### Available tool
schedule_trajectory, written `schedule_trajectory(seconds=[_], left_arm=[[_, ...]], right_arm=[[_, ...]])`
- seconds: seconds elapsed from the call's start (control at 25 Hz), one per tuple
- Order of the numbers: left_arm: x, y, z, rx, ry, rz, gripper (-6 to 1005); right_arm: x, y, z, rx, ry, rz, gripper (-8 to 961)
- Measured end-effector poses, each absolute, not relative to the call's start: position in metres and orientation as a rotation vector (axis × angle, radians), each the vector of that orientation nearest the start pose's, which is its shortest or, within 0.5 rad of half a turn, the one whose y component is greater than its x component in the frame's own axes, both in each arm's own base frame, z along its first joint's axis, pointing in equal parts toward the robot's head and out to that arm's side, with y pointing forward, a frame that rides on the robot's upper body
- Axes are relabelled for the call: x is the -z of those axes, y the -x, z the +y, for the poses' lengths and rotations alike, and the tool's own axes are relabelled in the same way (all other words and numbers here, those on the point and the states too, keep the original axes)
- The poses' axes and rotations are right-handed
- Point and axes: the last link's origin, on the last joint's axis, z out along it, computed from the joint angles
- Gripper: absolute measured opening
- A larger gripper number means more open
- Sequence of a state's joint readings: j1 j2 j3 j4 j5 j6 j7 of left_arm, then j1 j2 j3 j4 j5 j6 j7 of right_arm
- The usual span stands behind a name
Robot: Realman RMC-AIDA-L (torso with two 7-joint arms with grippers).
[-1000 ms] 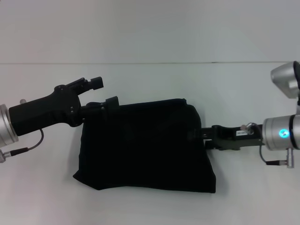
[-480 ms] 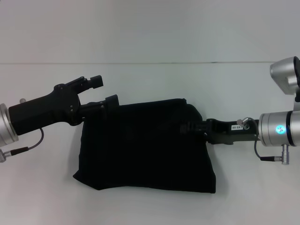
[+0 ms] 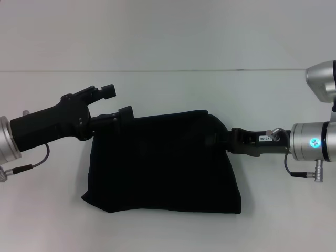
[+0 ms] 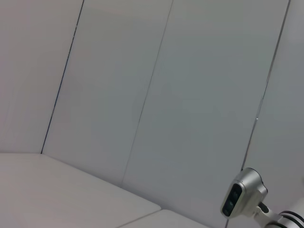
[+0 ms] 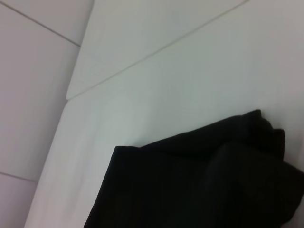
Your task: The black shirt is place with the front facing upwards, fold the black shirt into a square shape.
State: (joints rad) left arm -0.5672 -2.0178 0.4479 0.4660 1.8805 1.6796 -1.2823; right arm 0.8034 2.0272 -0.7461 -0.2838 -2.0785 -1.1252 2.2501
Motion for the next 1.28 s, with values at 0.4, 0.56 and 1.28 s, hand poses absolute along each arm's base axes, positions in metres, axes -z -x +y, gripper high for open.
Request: schedule_trajectory(seconds=[0.4,0.56,1.28], left_arm=[[-0.032,0.256,0.337,1.102,2.514,-0.607,949],[-0.031,0.257,0.338,1.097,2.511,-0.609,949],[-0.032,0.258,0.338,1.091,2.504,-0.613,948]], right_arm=[[0.055,-0.243,0.391,-0.583,2.260,1.811,239],[0.055,-0.243,0.391,-0.590,2.253,1.810,105],[0.042,-0.227,0.402,-0.668,2.315,1.698,40]])
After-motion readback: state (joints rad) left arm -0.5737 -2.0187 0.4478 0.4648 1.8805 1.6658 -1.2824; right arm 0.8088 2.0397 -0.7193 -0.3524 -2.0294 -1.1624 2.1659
